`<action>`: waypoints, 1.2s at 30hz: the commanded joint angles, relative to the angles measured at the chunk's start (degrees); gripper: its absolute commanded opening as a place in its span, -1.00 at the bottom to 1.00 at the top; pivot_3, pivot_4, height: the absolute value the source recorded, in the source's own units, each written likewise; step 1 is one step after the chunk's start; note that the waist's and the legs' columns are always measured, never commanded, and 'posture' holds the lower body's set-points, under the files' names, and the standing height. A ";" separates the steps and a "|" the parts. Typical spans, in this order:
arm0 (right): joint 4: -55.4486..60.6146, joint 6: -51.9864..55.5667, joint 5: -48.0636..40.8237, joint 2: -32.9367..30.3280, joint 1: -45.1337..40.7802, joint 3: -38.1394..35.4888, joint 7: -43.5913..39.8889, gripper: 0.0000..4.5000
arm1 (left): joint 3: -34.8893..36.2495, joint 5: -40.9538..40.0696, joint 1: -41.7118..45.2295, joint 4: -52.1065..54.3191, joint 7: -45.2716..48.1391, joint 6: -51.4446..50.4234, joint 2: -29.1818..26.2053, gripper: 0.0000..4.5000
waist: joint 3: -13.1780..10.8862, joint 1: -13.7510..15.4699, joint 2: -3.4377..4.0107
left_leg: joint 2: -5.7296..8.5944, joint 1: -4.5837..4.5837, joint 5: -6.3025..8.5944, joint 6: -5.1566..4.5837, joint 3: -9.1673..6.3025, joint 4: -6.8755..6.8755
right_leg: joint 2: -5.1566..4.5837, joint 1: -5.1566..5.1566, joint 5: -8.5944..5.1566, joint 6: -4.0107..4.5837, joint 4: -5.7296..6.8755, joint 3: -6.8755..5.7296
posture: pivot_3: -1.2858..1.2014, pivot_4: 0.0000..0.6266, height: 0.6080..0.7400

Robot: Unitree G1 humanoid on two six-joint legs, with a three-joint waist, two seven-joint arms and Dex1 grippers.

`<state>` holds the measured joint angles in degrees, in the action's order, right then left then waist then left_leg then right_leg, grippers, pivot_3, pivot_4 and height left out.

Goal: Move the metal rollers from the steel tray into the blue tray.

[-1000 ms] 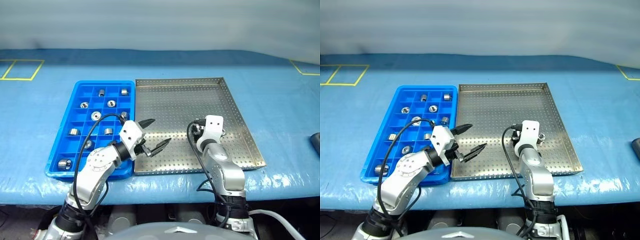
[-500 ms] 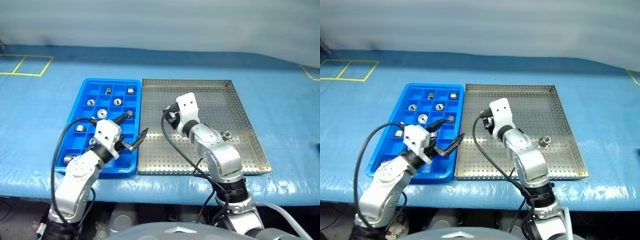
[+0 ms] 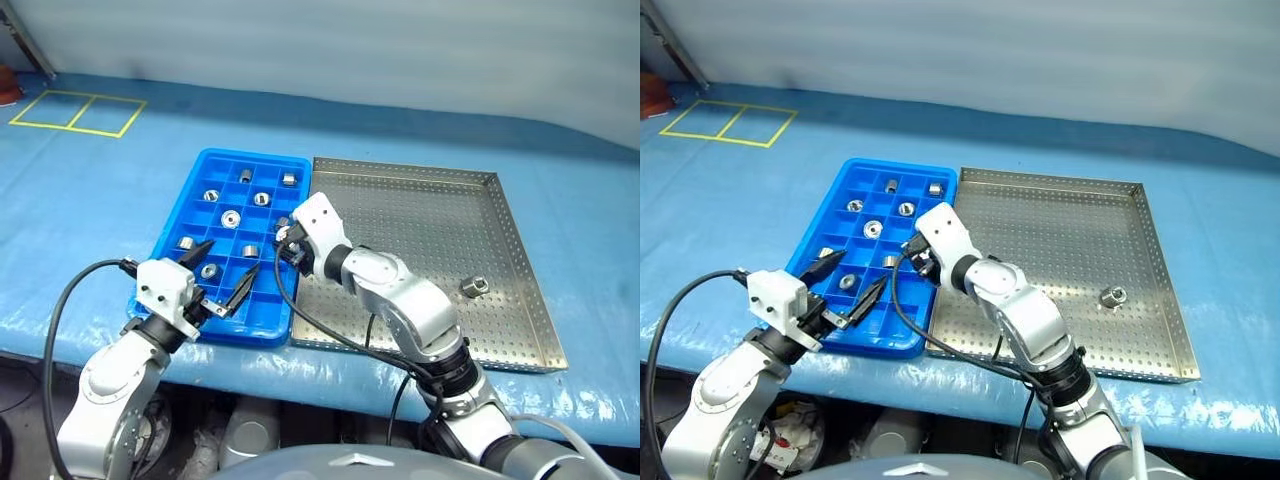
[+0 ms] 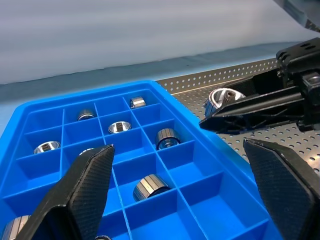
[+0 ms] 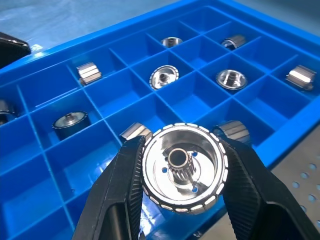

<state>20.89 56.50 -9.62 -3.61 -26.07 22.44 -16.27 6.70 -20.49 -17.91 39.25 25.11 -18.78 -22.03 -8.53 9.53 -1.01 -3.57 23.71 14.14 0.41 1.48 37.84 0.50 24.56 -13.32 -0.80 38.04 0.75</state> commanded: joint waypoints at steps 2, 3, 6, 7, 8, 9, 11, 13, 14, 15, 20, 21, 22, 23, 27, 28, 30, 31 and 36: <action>0.65 -0.33 -0.72 0.49 1.66 0.59 -0.28 -0.19 | -0.05 -1.83 -0.71 3.00 0.49 -0.47 -0.39 1.00 | 0.00 0.77 0.00 | 0.00 0.00 0.00 0.00 0.00 -0.01 | 0.00 0.00 0.00 0.00 -0.01 -0.01 | 0.41 -0.52 1.00; 0.62 -0.09 -0.85 0.42 2.34 0.80 -0.37 -0.19 | -0.63 -1.95 -0.83 3.07 0.82 -0.61 -0.56 1.00 | 0.00 1.01 0.00 | 0.00 0.01 0.00 0.00 0.00 -0.01 | 0.00 0.01 0.00 0.00 -0.02 -0.02 | 0.40 -0.52 1.00; 0.76 0.74 -1.22 0.03 4.04 1.41 -0.83 -0.19 | -1.75 -2.46 -0.75 3.02 1.34 -0.93 -0.67 1.00 | 0.00 1.38 0.01 | -0.01 0.06 0.00 0.01 0.00 -0.03 | 0.00 0.05 0.00 0.00 -0.04 -0.03 | 0.40 -0.52 1.00; 0.73 1.09 -1.51 0.04 4.48 1.37 -0.98 -0.19 | -1.99 -2.42 -0.60 2.92 1.35 -0.94 -0.63 1.00 | 0.00 1.48 0.01 | -0.01 0.06 0.00 0.01 -0.01 -0.02 | 0.00 0.04 0.00 0.00 -0.04 -0.03 | 0.40 -0.52 1.00; 0.62 1.19 -1.58 -0.10 4.93 1.55 -1.12 -0.19 | -2.22 -2.29 -0.39 2.77 1.29 -0.95 -0.59 1.00 | 0.00 1.53 0.01 | -0.01 0.05 0.00 0.01 -0.01 -0.02 | 0.00 0.04 -0.01 0.00 -0.04 -0.03 | 0.40 -0.52 1.00; 0.45 1.15 -1.57 -0.29 5.35 1.82 -1.25 -0.19 | -2.41 -2.34 -0.18 2.62 1.35 -1.00 -0.58 1.00 | 0.00 1.54 0.00 | -0.01 0.04 0.00 0.01 -0.01 -0.02 | 0.00 0.03 -0.02 0.02 -0.04 -0.03 | 0.40 -0.52 1.00; 0.18 1.11 -1.61 -0.36 5.84 2.03 -1.34 -0.19 | -2.62 -2.55 0.06 2.48 1.55 -1.03 -0.68 1.00 | 0.01 1.62 0.00 | -0.02 0.02 0.00 0.01 -0.01 -0.02 | 0.00 0.01 -0.09 0.13 -0.04 -0.04 | 0.40 -0.52 1.00; -0.32 0.91 -1.60 -0.19 6.20 1.85 -1.28 -0.19 | -2.81 -2.61 0.16 2.36 1.76 -0.94 -0.90 1.00 | 0.01 1.62 0.00 | -0.02 0.01 0.00 0.01 -0.01 -0.02 | 0.00 0.00 -0.15 0.23 -0.04 -0.04 | 0.39 -0.52 1.00; -0.75 0.74 -1.56 -0.08 6.32 1.71 -1.19 -0.19 | -2.77 -2.68 0.27 2.27 1.82 -0.96 -1.05 1.00 | 0.01 1.62 0.00 | -0.02 0.01 0.00 0.01 -0.01 -0.02 | 0.01 0.00 -0.15 0.23 -0.04 -0.04 | 0.39 -0.52 1.00; -1.31 0.63 -1.89 0.49 6.58 1.08 -1.05 -0.19 | -2.71 -2.83 0.36 2.22 1.89 -1.00 -1.24 1.00 | 0.02 1.62 0.00 | -0.02 0.01 0.01 0.01 -0.01 -0.02 | 0.01 0.00 -0.15 0.24 -0.04 -0.04 | 0.39 -0.52 1.00; -3.68 -0.66 -1.96 1.82 6.81 0.31 -0.87 0.26 | -2.68 -3.24 0.40 2.16 2.38 -1.07 -1.95 1.00 | 0.03 1.52 0.00 | -0.03 -0.05 0.00 0.01 -0.01 -0.03 | 0.02 -0.03 -0.16 0.24 -0.02 -0.04 | 0.39 -0.52 1.00; -3.87 -0.87 -1.96 1.90 6.71 0.40 -0.89 0.41 | -2.64 -3.32 0.40 2.21 2.49 -1.12 -2.05 1.00 | 0.03 1.51 0.00 | -0.03 -0.07 0.00 0.01 -0.01 -0.03 | 0.02 -0.04 -0.16 0.25 -0.01 -0.05 | 0.39 -0.52 1.00; -3.97 -1.08 -1.95 1.94 6.61 0.47 -0.92 0.56 | -2.62 -3.39 0.42 2.24 2.61 -1.15 -2.14 1.00 | 0.04 1.52 0.00 | -0.04 -0.09 0.00 0.01 -0.01 -0.03 | 0.02 -0.05 -0.17 0.26 -0.01 -0.05 | 0.39 -0.52 1.00; -3.94 -1.22 -2.00 2.05 6.57 0.47 -0.89 0.71 | -2.57 -3.46 0.35 2.26 2.76 -1.13 -2.26 1.00 | 0.04 1.52 0.01 | -0.04 -0.10 0.00 0.01 -0.02 -0.02 | 0.02 -0.05 -0.18 0.28 0.00 -0.05 | 0.39 -0.52 1.00; -2.39 -1.56 -2.17 2.19 6.39 -0.78 -0.20 0.99 | -2.63 -3.73 0.99 2.03 3.19 -1.28 -2.79 1.00 | 0.04 1.55 0.01 | -0.04 -0.10 0.00 0.01 -0.01 -0.01 | 0.00 -0.06 -0.19 0.29 0.01 -0.05 | 0.37 -0.52 1.00; -1.05 -1.76 -2.32 2.26 6.50 -1.88 0.30 0.99 | -2.83 -3.91 1.47 1.88 3.45 -1.40 -3.02 1.00 | 0.04 1.62 0.01 | -0.03 -0.09 0.00 0.01 -0.01 -0.01 | 0.00 -0.06 -0.19 0.29 0.00 -0.05 | 0.36 -0.52 1.00; 1.39 -2.54 -2.50 2.55 7.03 -4.08 1.45 0.99 | -3.36 -3.90 2.44 1.65 3.87 -1.78 -3.56 1.00 | 0.03 1.69 0.01 | -0.02 -0.04 0.00 0.01 -0.02 0.00 | -0.01 -0.04 -0.19 0.29 -0.02 -0.07 | 0.35 -0.52 1.00; 3.17 -2.80 -2.58 3.08 7.73 -6.11 2.79 0.99 | -3.86 -3.81 3.29 1.36 4.15 -2.08 -3.79 1.00 | 0.02 1.70 0.01 | -0.01 -0.01 0.00 0.02 -0.02 0.00 | -0.03 -0.03 -0.19 0.28 -0.04 -0.08 | 0.31 -0.52 1.00; 10.99 -2.91 -0.52 3.86 12.69 -14.78 10.48 0.99 | -7.39 -4.88 9.64 -2.27 6.70 -4.70 -4.05 1.00 | 0.00 0.47 0.04 | 0.01 0.12 0.00 0.02 0.00 -0.02 | -0.03 0.04 -0.15 0.22 -0.17 -0.06 | 0.23 -0.52 1.00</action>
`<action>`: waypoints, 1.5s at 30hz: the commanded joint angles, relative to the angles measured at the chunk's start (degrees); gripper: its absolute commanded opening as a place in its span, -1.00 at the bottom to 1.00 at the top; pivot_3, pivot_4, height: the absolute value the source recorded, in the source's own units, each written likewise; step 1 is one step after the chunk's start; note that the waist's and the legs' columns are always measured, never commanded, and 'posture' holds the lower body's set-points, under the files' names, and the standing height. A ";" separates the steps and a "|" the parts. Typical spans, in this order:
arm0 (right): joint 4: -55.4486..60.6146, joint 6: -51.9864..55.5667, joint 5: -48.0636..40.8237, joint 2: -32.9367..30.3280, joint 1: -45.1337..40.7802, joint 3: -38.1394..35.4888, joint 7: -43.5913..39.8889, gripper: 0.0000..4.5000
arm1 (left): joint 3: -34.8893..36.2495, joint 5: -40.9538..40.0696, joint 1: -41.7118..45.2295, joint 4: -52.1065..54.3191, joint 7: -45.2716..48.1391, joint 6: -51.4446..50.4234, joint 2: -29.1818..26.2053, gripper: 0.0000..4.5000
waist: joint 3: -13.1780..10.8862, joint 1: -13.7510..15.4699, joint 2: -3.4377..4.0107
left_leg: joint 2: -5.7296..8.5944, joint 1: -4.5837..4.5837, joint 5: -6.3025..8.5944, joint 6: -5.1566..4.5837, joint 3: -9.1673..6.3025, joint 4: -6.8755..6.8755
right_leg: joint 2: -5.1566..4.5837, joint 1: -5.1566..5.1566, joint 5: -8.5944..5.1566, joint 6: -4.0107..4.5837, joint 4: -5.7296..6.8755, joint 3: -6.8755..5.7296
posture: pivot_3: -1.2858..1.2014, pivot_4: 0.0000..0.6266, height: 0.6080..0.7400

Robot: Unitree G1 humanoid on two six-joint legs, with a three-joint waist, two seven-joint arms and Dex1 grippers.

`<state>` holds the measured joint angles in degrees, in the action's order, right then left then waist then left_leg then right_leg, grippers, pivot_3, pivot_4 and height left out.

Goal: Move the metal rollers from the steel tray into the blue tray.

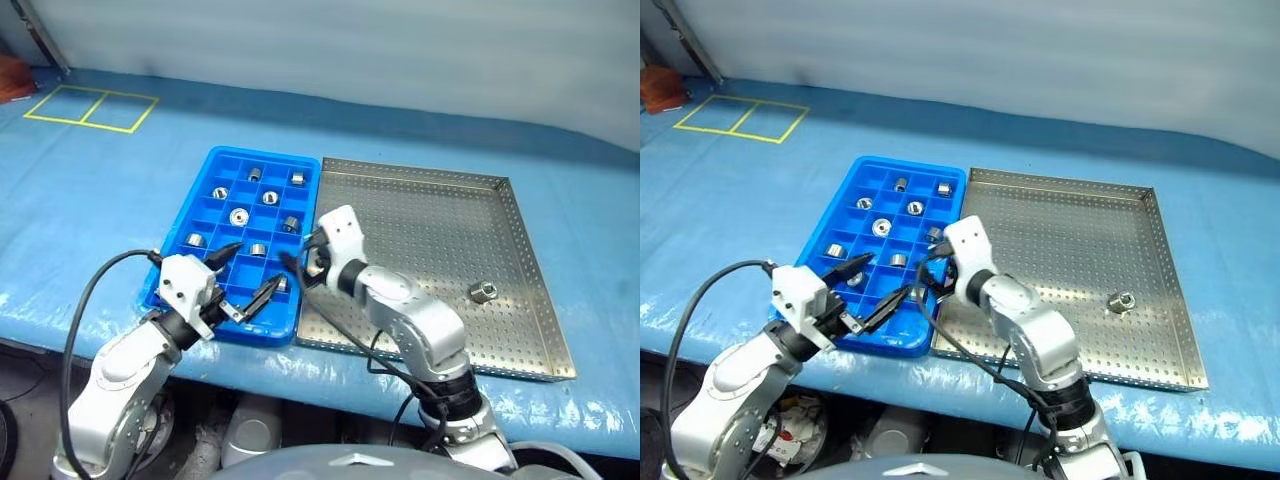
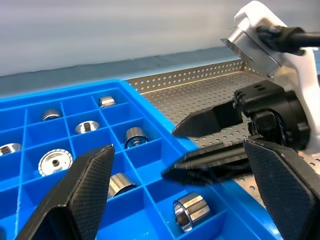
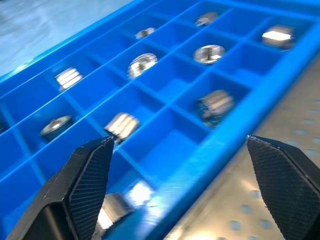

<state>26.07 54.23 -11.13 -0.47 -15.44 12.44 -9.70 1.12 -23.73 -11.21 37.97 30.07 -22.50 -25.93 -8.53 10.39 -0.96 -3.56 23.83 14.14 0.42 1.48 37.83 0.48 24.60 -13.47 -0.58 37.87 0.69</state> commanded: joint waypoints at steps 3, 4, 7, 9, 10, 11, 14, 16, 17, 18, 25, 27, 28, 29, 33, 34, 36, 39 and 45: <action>9.06 -0.72 2.43 0.70 5.45 -8.00 7.24 0.99 | -4.17 -1.74 6.93 -3.82 3.91 -1.21 0.12 1.00 | 0.00 -2.59 0.01 | 0.00 0.00 0.00 0.00 -0.02 -0.01 | 0.01 -0.02 0.00 -0.01 0.00 0.00 | 0.16 -0.52 1.00; 9.86 -0.88 2.90 0.75 6.53 -8.93 8.23 0.99 | -4.98 -1.78 8.18 -4.77 4.70 -1.08 0.23 1.00 | -0.01 -3.35 0.02 | 0.00 0.00 0.00 0.00 0.00 -0.02 | 0.00 -0.02 0.00 -0.01 0.00 0.02 | 0.15 -0.52 1.00; 11.14 -1.88 4.78 0.75 9.38 -11.08 11.21 0.99 | -6.98 -2.32 11.35 -7.30 6.62 -1.30 0.65 1.00 | -0.01 -5.97 0.03 | 0.00 -0.03 0.00 0.00 0.02 -0.02 | 0.01 -0.03 0.05 -0.08 0.04 0.07 | 0.10 -0.52 1.00; 11.11 -2.63 6.26 0.81 10.93 -12.19 13.08 0.99 | -8.02 -2.35 12.89 -8.66 7.68 -1.17 0.89 1.00 | -0.01 -7.56 0.03 | -0.02 -0.07 0.00 0.00 0.04 -0.02 | 0.04 -0.02 0.15 -0.26 0.07 0.12 | 0.09 -0.52 1.00; 10.92 -3.15 6.44 1.42 11.60 -13.12 13.91 0.99 | -8.45 -2.36 13.46 -9.19 8.11 -1.15 1.04 1.00 | -0.01 -8.23 0.03 | -0.01 -0.08 0.00 0.00 0.04 -0.02 | 0.04 -0.03 0.16 -0.26 0.09 0.12 | 0.08 -0.52 1.00; 10.50 -3.80 6.85 1.63 12.18 -13.72 14.58 0.99 | -8.83 -2.32 13.96 -9.67 8.51 -1.10 1.18 1.00 | -0.01 -8.73 0.03 | -0.02 -0.10 0.00 0.00 0.04 -0.02 | 0.05 -0.03 0.16 -0.26 0.10 0.15 | 0.08 -0.52 1.00; 8.96 -5.82 7.64 2.87 13.55 -15.86 16.63 0.99 | -9.67 -2.54 14.92 -10.50 9.42 -1.18 1.69 1.00 | -0.01 -9.87 0.03 | -0.03 -0.14 0.00 0.00 0.05 -0.03 | 0.08 -0.01 0.16 -0.26 0.18 0.19 | 0.06 -0.52 1.00; 7.27 -7.61 8.23 3.60 14.01 -17.37 17.94 0.99 | -10.03 -2.39 15.27 -11.00 9.70 -1.15 1.99 1.00 | -0.01 -10.24 0.03 | -0.03 -0.17 0.00 0.00 0.05 -0.02 | 0.09 -0.02 0.16 -0.27 0.20 0.21 | 0.06 -0.52 1.00; 6.39 -8.59 8.15 4.09 14.06 -18.27 18.40 0.99 | -10.14 -2.41 15.33 -11.11 9.95 -1.12 2.01 1.00 | -0.01 -10.37 0.03 | -0.03 -0.19 0.00 0.00 0.08 -0.02 | 0.09 -0.03 0.16 -0.27 0.21 0.22 | 0.05 -0.52 1.00; 5.30 -9.70 8.13 4.39 13.97 -19.13 18.94 0.99 | -10.27 -2.28 15.40 -11.30 10.28 -0.93 2.01 1.00 | -0.01 -10.62 0.03 | -0.03 -0.19 0.00 -0.01 0.11 -0.01 | 0.08 -0.03 0.17 -0.29 0.21 0.24 | 0.05 -0.52 1.00; -1.92 -15.43 4.27 6.34 11.77 -24.90 21.40 0.99 | -10.33 -2.04 15.24 -11.84 10.81 -0.31 2.33 1.00 | -0.01 -11.02 0.03 | 0.00 -0.20 0.00 -0.02 0.24 0.02 | 0.06 -0.02 0.23 -0.37 0.20 0.39 | 0.06 -0.52 1.00; -3.65 -16.19 3.44 6.07 11.32 -25.36 21.47 0.99 | -10.32 -2.03 14.91 -11.68 10.70 -0.26 2.44 1.00 | -0.01 -11.05 0.03 | -0.01 -0.21 0.00 -0.02 0.25 0.01 | 0.07 -0.02 0.23 -0.37 0.21 0.40 | 0.06 -0.52 1.00; -4.62 -16.44 3.12 5.92 11.17 -25.37 21.39 0.99 | -10.31 -2.01 14.70 -11.54 10.62 -0.24 2.49 1.00 | 0.00 -11.07 0.03 | -0.01 -0.22 0.00 -0.02 0.25 0.01 | 0.07 -0.01 0.23 -0.37 0.22 0.41 | 0.06 -0.52 1.00; -5.63 -16.44 2.71 5.80 11.08 -25.32 21.04 0.99 | -10.31 -2.00 14.48 -11.38 10.55 -0.21 2.50 1.00 | 0.00 -11.12 0.03 | -0.01 -0.23 0.00 -0.02 0.26 0.01 | 0.08 -0.01 0.23 -0.37 0.24 0.42 | 0.06 -0.52 1.00; -8.41 -17.02 2.20 5.62 10.94 -24.26 19.60 0.99 | -10.02 -2.14 13.84 -10.90 10.43 -0.22 2.34 1.00 | 0.00 -10.99 0.04 | -0.02 -0.25 0.00 -0.02 0.26 0.00 | 0.08 -0.02 0.23 -0.36 0.26 0.43 | 0.09 -0.52 1.00; -8.93 -17.16 2.12 5.54 10.82 -23.97 19.32 0.99 | -9.90 -2.17 13.71 -10.82 10.44 -0.21 2.26 1.00 | 0.00 -10.95 0.04 | -0.01 -0.24 0.00 -0.02 0.27 0.00 | 0.07 -0.01 0.23 -0.36 0.26 0.44 | 0.10 -0.52 1.00; -9.85 -17.52 2.17 5.34 10.58 -23.64 19.10 0.99 | -9.70 -2.12 13.53 -10.65 10.34 -0.19 2.08 1.00 | 0.00 -10.94 0.04 | 0.00 -0.23 0.00 -0.02 0.28 0.00 | 0.06 -0.01 0.23 -0.37 0.25 0.45 | 0.10 -0.52 1.00; -11.62 -18.56 2.11 5.00 10.01 -23.92 18.95 0.99 | -9.41 -2.11 13.39 -10.60 10.23 -0.05 1.91 1.00 | 0.00 -10.89 0.03 | 0.01 -0.24 0.00 -0.02 0.28 0.02 | 0.05 -0.02 0.24 -0.38 0.25 0.46 | 0.10 -0.52 1.00; -13.28 -19.55 2.08 4.79 9.53 -24.43 19.11 0.47 | -9.26 -2.10 12.98 -10.39 9.96 0.29 1.68 1.00 | 0.00 -10.85 0.03 | 0.00 -0.25 -0.01 -0.03 0.29 0.02 | 0.07 -0.03 0.25 -0.39 0.26 0.46 | 0.11 -0.52 1.00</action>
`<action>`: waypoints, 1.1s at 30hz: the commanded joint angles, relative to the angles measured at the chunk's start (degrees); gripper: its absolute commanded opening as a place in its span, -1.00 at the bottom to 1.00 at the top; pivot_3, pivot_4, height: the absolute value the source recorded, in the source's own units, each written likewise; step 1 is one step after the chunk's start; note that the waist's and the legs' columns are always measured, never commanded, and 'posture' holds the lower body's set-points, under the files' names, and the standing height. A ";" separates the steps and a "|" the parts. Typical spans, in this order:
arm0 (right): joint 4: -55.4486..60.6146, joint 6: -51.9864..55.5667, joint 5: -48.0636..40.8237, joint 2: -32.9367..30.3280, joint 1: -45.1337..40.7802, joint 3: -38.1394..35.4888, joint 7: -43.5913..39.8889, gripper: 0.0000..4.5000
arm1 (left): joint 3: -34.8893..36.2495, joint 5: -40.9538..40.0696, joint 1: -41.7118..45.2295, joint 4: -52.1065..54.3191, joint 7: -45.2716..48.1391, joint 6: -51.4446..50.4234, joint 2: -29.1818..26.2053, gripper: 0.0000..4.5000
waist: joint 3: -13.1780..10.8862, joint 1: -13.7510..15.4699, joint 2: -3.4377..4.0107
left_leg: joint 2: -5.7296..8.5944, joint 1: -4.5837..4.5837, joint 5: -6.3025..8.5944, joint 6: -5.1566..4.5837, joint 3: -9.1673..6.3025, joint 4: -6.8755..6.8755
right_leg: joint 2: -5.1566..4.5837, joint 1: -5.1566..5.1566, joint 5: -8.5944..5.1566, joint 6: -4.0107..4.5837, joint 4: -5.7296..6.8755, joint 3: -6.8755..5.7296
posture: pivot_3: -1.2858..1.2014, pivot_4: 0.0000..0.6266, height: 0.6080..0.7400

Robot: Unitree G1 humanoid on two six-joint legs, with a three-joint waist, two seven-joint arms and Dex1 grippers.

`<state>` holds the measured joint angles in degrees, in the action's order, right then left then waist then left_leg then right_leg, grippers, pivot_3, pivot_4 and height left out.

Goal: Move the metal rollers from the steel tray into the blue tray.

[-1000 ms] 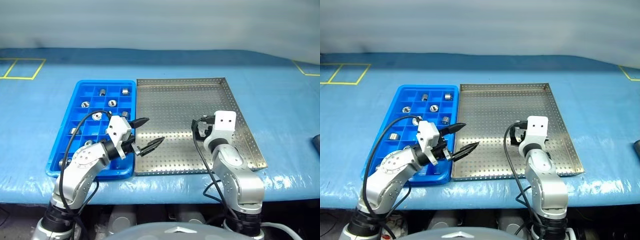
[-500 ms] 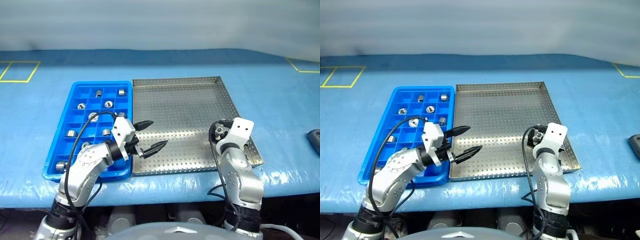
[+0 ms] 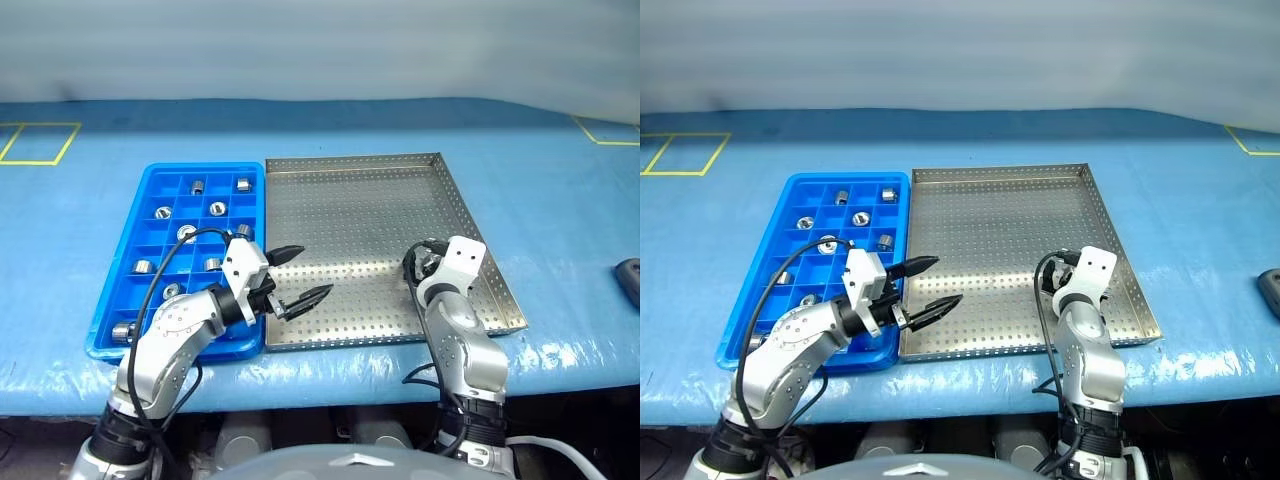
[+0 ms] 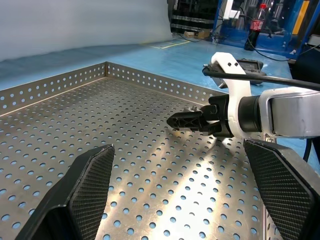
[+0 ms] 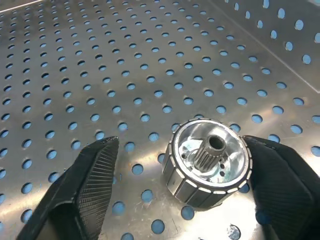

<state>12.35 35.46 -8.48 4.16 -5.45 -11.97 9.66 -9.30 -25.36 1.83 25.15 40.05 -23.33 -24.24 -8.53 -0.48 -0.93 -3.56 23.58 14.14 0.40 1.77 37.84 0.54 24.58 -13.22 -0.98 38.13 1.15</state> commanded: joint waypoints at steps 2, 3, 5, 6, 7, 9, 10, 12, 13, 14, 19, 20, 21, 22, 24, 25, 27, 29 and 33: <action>1.06 -0.44 -0.55 0.06 -0.32 0.39 -0.43 0.16 | 1.21 -0.48 -0.28 2.56 -0.16 1.23 0.00 1.00 | 0.00 0.01 0.00 | 0.00 0.00 0.00 0.00 0.00 0.00 | 0.00 0.00 0.00 0.00 0.00 0.00 | 0.12 -0.52 1.00; 1.42 -0.19 -0.52 0.03 -0.27 0.62 -0.49 0.01 | 1.25 -0.48 -0.37 2.60 -0.23 1.28 0.02 1.00 | 0.00 0.02 0.00 | 0.00 0.00 0.00 0.00 0.00 0.00 | 0.00 0.00 0.00 0.00 0.00 0.01 | 0.12 -0.52 1.00; 2.35 0.52 -0.47 -0.15 -0.21 1.29 -0.81 -0.24 | 1.39 -0.43 -0.59 2.62 -0.33 1.48 0.03 1.00 | 0.00 0.07 0.00 | 0.00 0.00 0.00 0.00 0.00 0.00 | 0.00 0.00 0.00 0.00 0.00 0.01 | 0.12 -0.52 1.00; 2.92 1.01 -0.39 -0.37 -0.21 1.77 -1.06 -0.24 | 1.52 -0.38 -0.74 2.63 -0.45 1.60 0.06 1.00 | 0.00 0.07 0.00 | 0.00 0.00 0.00 0.00 0.00 0.00 | 0.00 0.00 0.00 0.00 0.00 0.01 | 0.13 -0.52 1.00; 3.77 1.77 -0.12 -0.78 -0.21 2.56 -1.45 -0.24 | 1.73 -0.29 -1.01 2.68 -0.62 1.73 0.03 1.00 | 0.00 0.08 0.00 | 0.00 0.00 0.00 0.00 0.00 0.00 | 0.00 0.00 0.00 0.00 0.00 0.02 | 0.13 -0.52 1.00; 5.11 3.25 0.09 -1.43 -0.43 3.68 -2.17 -0.24 | 2.08 -0.24 -1.38 2.74 -0.97 1.90 0.07 1.00 | 0.00 0.08 0.01 | 0.00 0.00 0.00 0.00 0.00 0.00 | 0.00 0.01 0.00 0.00 0.01 0.02 | 0.13 -0.52 1.00; 5.91 4.26 0.05 -1.89 -0.69 4.33 -2.68 -0.24 | 2.33 -0.30 -1.60 2.84 -1.23 1.96 0.16 1.00 | 0.00 0.15 0.01 | -0.01 0.00 0.00 0.00 -0.01 -0.01 | 0.00 0.02 0.00 0.00 0.01 0.02 | 0.14 -0.52 1.00; 7.64 6.13 -0.02 -3.15 -1.32 6.05 -4.08 -0.24 | 2.93 -0.25 -2.18 3.12 -1.81 2.39 0.28 1.00 | 0.00 0.33 0.01 | 0.00 0.00 0.00 0.00 -0.01 -0.01 | 0.00 0.02 0.00 0.00 0.01 0.02 | 0.14 -0.52 1.00; 8.51 7.12 -0.22 -3.78 -1.77 6.90 -4.91 -0.24 | 3.29 -0.23 -2.49 3.23 -2.14 2.62 0.35 1.00 | -0.01 0.42 0.01 | 0.00 0.01 0.00 0.00 -0.01 -0.01 | 0.00 0.02 0.00 0.00 0.01 0.01 | 0.15 -0.52 1.00; 9.56 8.16 -0.46 -4.58 -2.58 7.99 -6.03 -0.24 | 3.87 -0.20 -2.92 3.38 -2.51 3.04 0.45 1.00 | -0.01 0.50 0.01 | 0.00 0.01 0.00 0.00 -0.01 -0.01 | 0.00 0.02 0.00 0.00 0.01 0.02 | 0.16 -0.52 1.00; 12.93 12.52 -1.96 -7.96 -7.51 12.21 -11.23 -0.24 | 6.26 0.59 -5.18 4.35 -4.79 5.32 0.85 1.00 | -0.01 1.35 0.01 | -0.01 -0.01 0.00 0.00 -0.02 0.00 | 0.01 0.02 0.01 -0.01 0.04 0.02 | 0.20 -0.52 1.00; 13.21 13.12 -2.23 -8.63 -8.64 13.04 -12.31 -0.24 | 6.68 0.96 -5.71 4.58 -5.43 5.66 0.90 1.00 | -0.01 1.62 0.01 | -0.02 -0.01 0.00 0.00 -0.03 0.00 | 0.02 0.02 0.00 0.00 0.04 0.00 | 0.22 -0.52 1.00; 13.52 13.75 -2.46 -9.46 -9.92 14.22 -13.61 -0.24 | 7.29 1.35 -6.41 4.91 -6.36 5.88 1.02 1.00 | -0.01 2.03 0.01 | -0.02 -0.01 0.00 0.00 -0.03 -0.01 | 0.02 0.02 0.00 0.01 0.03 -0.02 | 0.23 -0.52 1.00; 13.67 14.18 -2.64 -10.17 -10.92 15.18 -14.70 -0.24 | 7.75 1.79 -6.93 5.15 -7.25 6.26 1.21 1.00 | -0.01 2.36 0.01 | -0.01 -0.01 0.00 0.00 -0.04 -0.02 | 0.02 0.01 -0.01 0.02 0.03 -0.04 | 0.24 -0.52 1.00; 13.88 14.66 -3.17 -11.66 -13.13 17.63 -17.53 -0.24 | 9.05 2.79 -8.39 5.84 -9.38 7.30 1.82 1.00 | -0.01 3.15 0.00 | 0.00 0.00 0.00 -0.01 -0.04 -0.03 | 0.01 0.02 -0.01 0.03 0.02 -0.06 | 0.26 -0.52 1.00; 13.86 14.68 -3.42 -12.31 -14.00 18.68 -18.80 -0.24 | 9.50 3.35 -9.00 6.14 -10.10 7.82 2.01 1.00 | -0.01 3.50 0.00 | 0.00 0.03 0.00 0.00 -0.05 -0.03 | 0.01 0.02 -0.01 0.02 -0.01 -0.07 | 0.27 -0.52 1.00; 13.81 14.78 -4.36 -13.11 -15.92 21.05 -21.66 -0.24 | 10.88 3.59 -10.89 7.03 -11.47 9.46 2.96 1.00 | -0.02 4.35 0.00 | 0.00 0.05 0.00 -0.01 -0.07 -0.04 | 0.00 0.02 -0.01 0.03 -0.04 -0.10 | 0.31 -0.52 1.00; 13.52 14.66 -5.23 -13.68 -17.46 23.21 -24.29 -0.24 | 12.13 3.98 -12.86 7.87 -13.05 10.75 3.80 1.00 | -0.02 5.21 -0.01 | 0.00 0.06 0.01 -0.02 -0.06 -0.04 | -0.01 0.01 -0.01 0.03 -0.07 -0.11 | 0.34 -0.52 1.00; 12.98 14.02 -6.12 -14.22 -19.20 27.95 -28.78 -0.24 | 14.13 5.37 -17.70 10.66 -15.26 12.31 4.44 1.00 | -0.02 6.79 -0.01 | -0.01 0.08 0.01 -0.02 -0.14 -0.05 | -0.02 0.00 -0.01 0.04 -0.10 -0.19 | 0.39 -0.52 1.00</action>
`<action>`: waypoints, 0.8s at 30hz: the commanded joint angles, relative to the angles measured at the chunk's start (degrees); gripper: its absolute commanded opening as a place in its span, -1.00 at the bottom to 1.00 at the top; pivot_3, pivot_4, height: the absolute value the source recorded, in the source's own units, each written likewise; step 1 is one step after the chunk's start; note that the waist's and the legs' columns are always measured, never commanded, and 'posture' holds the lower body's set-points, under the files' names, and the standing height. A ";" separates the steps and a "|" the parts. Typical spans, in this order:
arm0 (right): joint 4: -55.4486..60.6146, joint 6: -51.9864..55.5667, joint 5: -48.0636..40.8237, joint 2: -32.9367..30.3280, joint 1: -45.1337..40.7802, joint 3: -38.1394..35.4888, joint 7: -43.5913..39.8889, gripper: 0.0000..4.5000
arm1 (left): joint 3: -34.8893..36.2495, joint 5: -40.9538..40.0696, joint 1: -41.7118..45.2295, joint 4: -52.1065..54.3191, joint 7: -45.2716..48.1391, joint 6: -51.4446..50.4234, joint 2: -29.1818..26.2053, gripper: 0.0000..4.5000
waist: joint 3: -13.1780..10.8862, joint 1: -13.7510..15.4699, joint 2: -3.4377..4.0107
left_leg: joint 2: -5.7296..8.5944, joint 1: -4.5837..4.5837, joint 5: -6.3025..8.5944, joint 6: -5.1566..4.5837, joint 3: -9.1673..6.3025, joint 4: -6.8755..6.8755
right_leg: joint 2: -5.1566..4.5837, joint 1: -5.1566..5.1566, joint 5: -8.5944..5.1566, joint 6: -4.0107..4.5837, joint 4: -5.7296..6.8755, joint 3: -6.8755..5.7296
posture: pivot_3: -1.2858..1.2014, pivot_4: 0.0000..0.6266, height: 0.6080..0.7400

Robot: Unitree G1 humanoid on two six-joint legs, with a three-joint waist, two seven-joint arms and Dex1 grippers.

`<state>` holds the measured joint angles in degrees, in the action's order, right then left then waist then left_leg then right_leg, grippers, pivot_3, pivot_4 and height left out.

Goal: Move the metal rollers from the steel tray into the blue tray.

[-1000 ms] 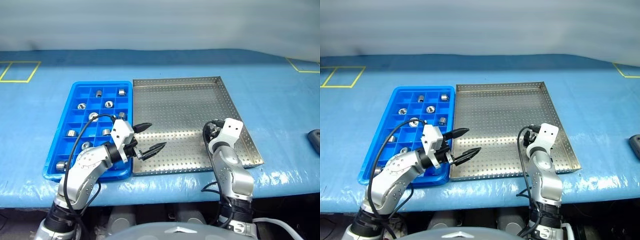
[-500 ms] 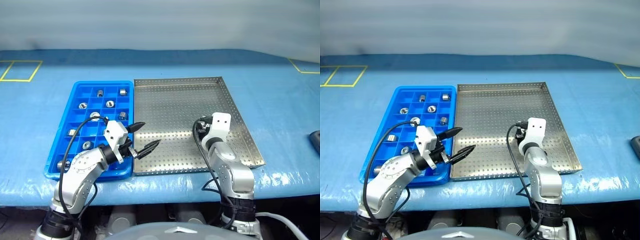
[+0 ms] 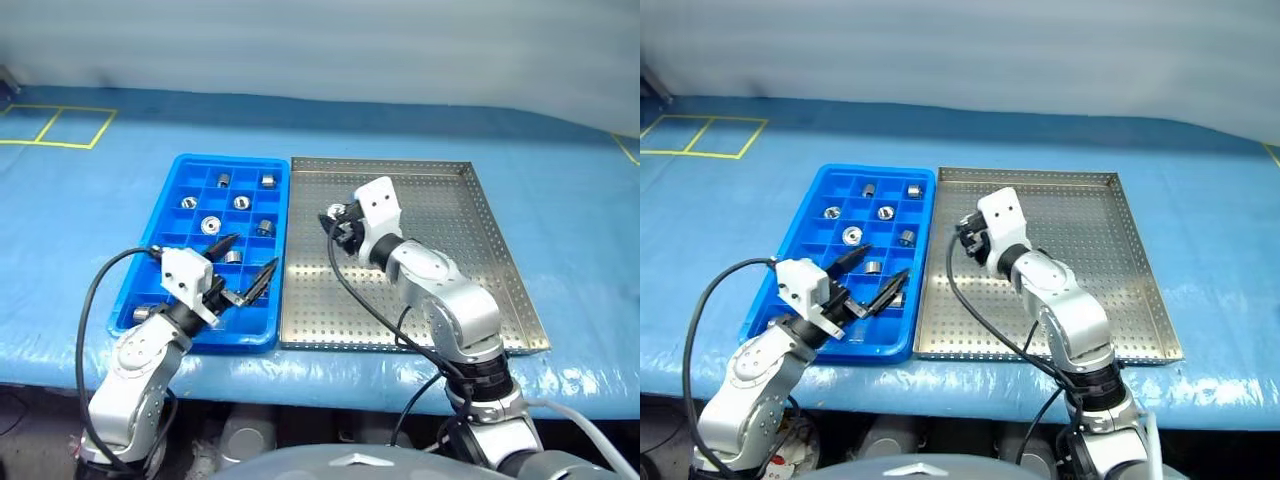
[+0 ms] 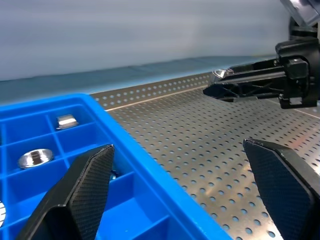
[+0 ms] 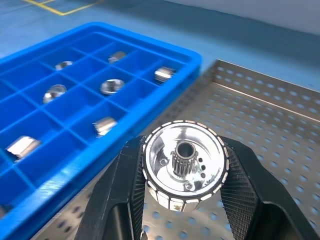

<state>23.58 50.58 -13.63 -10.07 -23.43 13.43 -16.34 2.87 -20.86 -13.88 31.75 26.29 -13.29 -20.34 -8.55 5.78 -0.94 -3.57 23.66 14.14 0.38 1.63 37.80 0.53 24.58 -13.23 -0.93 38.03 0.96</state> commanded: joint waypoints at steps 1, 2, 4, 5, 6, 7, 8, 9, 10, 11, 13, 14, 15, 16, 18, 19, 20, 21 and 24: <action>1.51 -1.21 -1.16 0.14 -1.49 3.42 -3.48 -0.24 | 2.29 1.22 -3.12 4.83 -2.14 2.47 0.69 1.00 | 0.00 1.11 0.00 | 0.00 0.00 0.00 0.00 -0.03 0.00 | -0.01 -0.01 -0.01 0.02 0.00 -0.04 | 0.41 -0.52 1.00; 1.33 -1.26 -1.32 0.31 -1.72 4.21 -4.08 -0.24 | 2.69 1.38 -4.22 5.54 -2.63 2.63 0.82 1.00 | -0.01 1.65 0.00 | 0.00 0.03 0.00 0.00 -0.08 0.00 | -0.01 -0.01 -0.03 0.03 -0.02 -0.09 | 0.41 -0.52 1.00; 0.88 -1.55 -1.48 0.66 -2.03 5.65 -5.22 -0.24 | 3.35 1.85 -6.22 6.53 -3.49 3.52 1.19 1.00 | -0.01 2.85 0.00 | 0.00 0.04 0.00 0.00 -0.09 0.00 | -0.02 -0.01 -0.04 0.05 -0.03 -0.11 | 0.43 -0.52 1.00; 0.57 -1.74 -1.59 0.97 -2.14 6.35 -5.78 -0.24 | 3.71 2.06 -7.34 6.98 -3.95 3.93 1.44 1.00 | -0.01 3.41 0.00 | 0.00 0.04 0.00 0.00 -0.11 0.01 | -0.03 -0.02 -0.05 0.06 -0.03 -0.14 | 0.45 -0.52 1.00; 0.13 -2.00 -1.56 1.45 -2.21 7.48 -6.31 -0.24 | 4.09 2.50 -8.84 7.52 -4.32 4.56 1.73 1.00 | -0.01 3.91 0.00 | 0.00 0.06 0.00 0.00 -0.12 0.02 | -0.04 -0.02 -0.07 0.09 -0.04 -0.17 | 0.45 -0.52 1.00; -0.30 -2.20 -1.62 2.02 -2.19 8.47 -6.76 -0.24 | 4.40 2.80 -10.23 8.16 -4.80 5.08 2.18 1.00 | -0.01 4.37 0.00 | 0.00 0.06 0.00 0.00 -0.12 0.02 | -0.04 -0.02 -0.09 0.12 -0.05 -0.18 | 0.47 -0.52 1.00; -0.69 -2.33 -1.68 2.52 -2.13 9.18 -7.09 -0.24 | 4.65 2.86 -11.29 8.65 -5.06 5.43 2.51 1.00 | -0.01 4.82 0.00 | 0.00 0.05 0.00 0.00 -0.11 0.02 | -0.04 -0.01 -0.13 0.18 -0.06 -0.17 | 0.47 -0.52 1.00; -0.95 -2.42 -1.68 2.84 -2.07 9.57 -7.32 -0.24 | 4.79 2.90 -11.92 8.95 -5.20 5.69 2.75 1.00 | -0.01 5.32 -0.01 | -0.01 0.06 0.00 0.00 -0.11 0.02 | -0.04 -0.01 -0.15 0.22 -0.06 -0.18 | 0.47 -0.52 1.00; -1.26 -2.60 -1.63 3.17 -1.91 10.22 -7.60 -0.24 | 5.06 2.19 -12.95 9.26 -4.76 5.96 2.83 1.00 | -0.02 5.94 0.00 | -0.02 0.07 0.00 0.01 -0.12 0.02 | -0.04 -0.01 -0.17 0.25 -0.07 -0.19 | 0.48 -0.52 1.00; -1.56 -2.81 -1.56 3.42 -1.76 10.67 -7.84 -0.24 | 5.20 1.53 -13.76 9.45 -4.34 6.12 2.79 1.00 | -0.02 6.46 0.00 | -0.02 0.09 0.00 0.01 -0.12 0.02 | -0.03 0.01 -0.22 0.33 -0.07 -0.21 | 0.49 -0.52 1.00; -2.44 -3.02 -1.58 4.19 -1.40 11.45 -8.14 -0.24 | 5.47 1.06 -15.55 9.70 -3.79 6.49 2.60 1.00 | -0.02 7.81 0.01 | -0.03 0.10 0.01 0.01 -0.14 0.01 | -0.03 0.03 -0.25 0.37 -0.07 -0.26 | 0.50 -0.52 1.00; -2.81 -3.18 -1.56 4.47 -1.16 11.88 -8.30 -0.24 | 5.63 0.97 -16.28 9.70 -3.66 6.88 2.65 1.00 | -0.02 8.58 0.01 | -0.03 0.11 0.01 0.01 -0.13 0.01 | -0.03 0.04 -0.26 0.38 -0.07 -0.26 | 0.50 -0.52 1.00; -3.18 -3.35 -1.55 4.71 -0.85 12.25 -8.43 -0.24 | 5.85 0.69 -16.92 9.75 -3.80 6.97 2.90 1.00 | -0.02 9.08 0.00 | -0.03 0.11 0.01 0.02 -0.13 0.01 | -0.03 0.05 -0.27 0.38 -0.08 -0.27 | 0.51 -0.52 1.00; -3.62 -3.52 -1.46 4.91 -0.49 12.70 -8.47 -0.24 | 6.01 0.38 -17.56 9.74 -3.62 7.08 3.00 1.00 | -0.02 9.76 0.00 | -0.03 0.13 0.01 0.02 -0.13 0.01 | -0.03 0.05 -0.27 0.38 -0.09 -0.28 | 0.51 -0.52 1.00; -4.23 -3.80 -1.38 5.02 0.11 13.30 -8.62 -0.24 | 6.02 0.29 -18.49 9.86 -3.22 7.44 3.11 1.00 | -0.02 11.21 0.00 | -0.03 0.14 0.02 0.03 -0.12 0.01 | -0.04 0.07 -0.28 0.39 -0.13 -0.30 | 0.51 -0.52 1.00; -4.57 -3.86 -1.43 5.10 0.47 13.54 -8.74 -0.24 | 6.11 0.13 -18.93 9.81 -2.91 7.79 3.16 1.00 | -0.03 11.90 0.01 | -0.03 0.15 0.02 0.03 -0.10 0.01 | -0.04 0.08 -0.29 0.39 -0.14 -0.30 | 0.51 -0.52 1.00; -4.91 -3.72 -1.54 5.14 0.97 13.74 -8.84 -0.24 | 6.36 -0.17 -19.34 9.55 -2.50 8.28 3.15 1.00 | -0.02 12.62 0.00 | -0.03 0.19 0.03 0.04 -0.08 0.01 | -0.05 0.13 -0.29 0.39 -0.15 -0.29 | 0.52 -0.52 1.00; -5.20 -3.60 -1.54 5.11 1.41 13.99 -8.94 -0.24 | 6.56 -0.52 -19.66 9.29 -2.07 8.70 3.05 1.00 | -0.02 13.24 0.00 | -0.04 0.21 0.03 0.04 -0.08 0.01 | -0.05 0.15 -0.29 0.39 -0.16 -0.30 | 0.52 -0.52 1.00; -4.81 -3.30 -1.45 4.45 2.61 14.45 -9.34 -0.24 | 6.42 -1.31 -20.46 9.40 -0.76 8.49 2.22 1.00 | -0.02 15.25 0.00 | -0.05 0.21 0.05 0.07 -0.08 0.01 | -0.05 0.18 -0.30 0.39 -0.19 -0.34 | 0.52 -0.52 1.00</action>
<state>16.95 48.06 -14.63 -5.75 -21.03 28.06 -25.12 8.76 -21.16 -33.75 38.66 24.45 -5.82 -17.65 -8.57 21.03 -0.93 -3.62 23.87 14.20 0.47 1.56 37.81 0.48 24.78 -13.54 -0.54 37.84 0.61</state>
